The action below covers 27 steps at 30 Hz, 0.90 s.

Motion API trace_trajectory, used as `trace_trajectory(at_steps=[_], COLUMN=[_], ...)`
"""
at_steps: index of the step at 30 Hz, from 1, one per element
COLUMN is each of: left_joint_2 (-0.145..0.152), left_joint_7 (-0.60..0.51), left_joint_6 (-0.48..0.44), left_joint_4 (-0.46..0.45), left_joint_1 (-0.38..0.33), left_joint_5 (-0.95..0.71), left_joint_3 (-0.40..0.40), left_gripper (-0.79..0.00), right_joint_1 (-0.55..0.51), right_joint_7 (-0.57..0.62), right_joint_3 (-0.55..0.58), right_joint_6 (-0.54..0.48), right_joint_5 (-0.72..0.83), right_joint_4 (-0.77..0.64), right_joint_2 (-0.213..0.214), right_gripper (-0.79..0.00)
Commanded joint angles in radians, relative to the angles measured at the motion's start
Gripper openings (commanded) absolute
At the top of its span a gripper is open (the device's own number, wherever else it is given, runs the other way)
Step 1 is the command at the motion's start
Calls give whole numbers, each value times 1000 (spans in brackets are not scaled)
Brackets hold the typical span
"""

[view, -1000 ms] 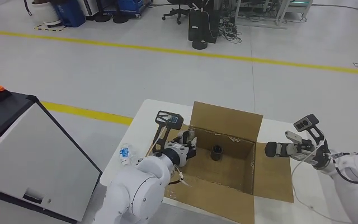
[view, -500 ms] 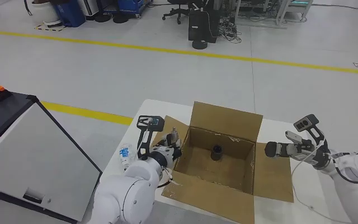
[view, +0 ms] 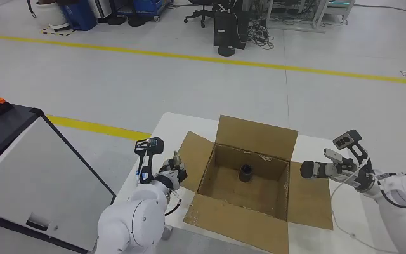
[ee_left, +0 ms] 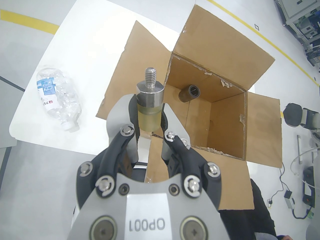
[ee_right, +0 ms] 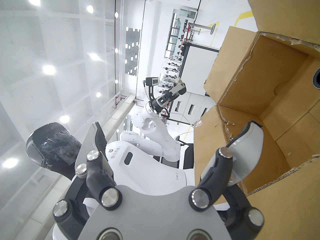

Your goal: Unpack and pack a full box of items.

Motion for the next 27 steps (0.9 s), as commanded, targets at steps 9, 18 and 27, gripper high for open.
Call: trace_trajectory(at_steps=[9,18,27], left_joint_2=[-2,0,-35], left_joint_7=[16,77,38], left_joint_6=[15,57,37], left_joint_4=[0,57,83], left_joint_1=[15,41,72], left_joint_5=[14,122,376], left_joint_3=[14,-19,-61], left_gripper=[-785,-785,-785], right_joint_1=[0,0,0], right_joint_7=[0,0,0], right_joint_3=[0,0,0], right_joint_6=[0,0,0], right_joint_5=[0,0,0], right_joint_4=[0,0,0], right_joint_2=[0,0,0], right_gripper=[0,0,0])
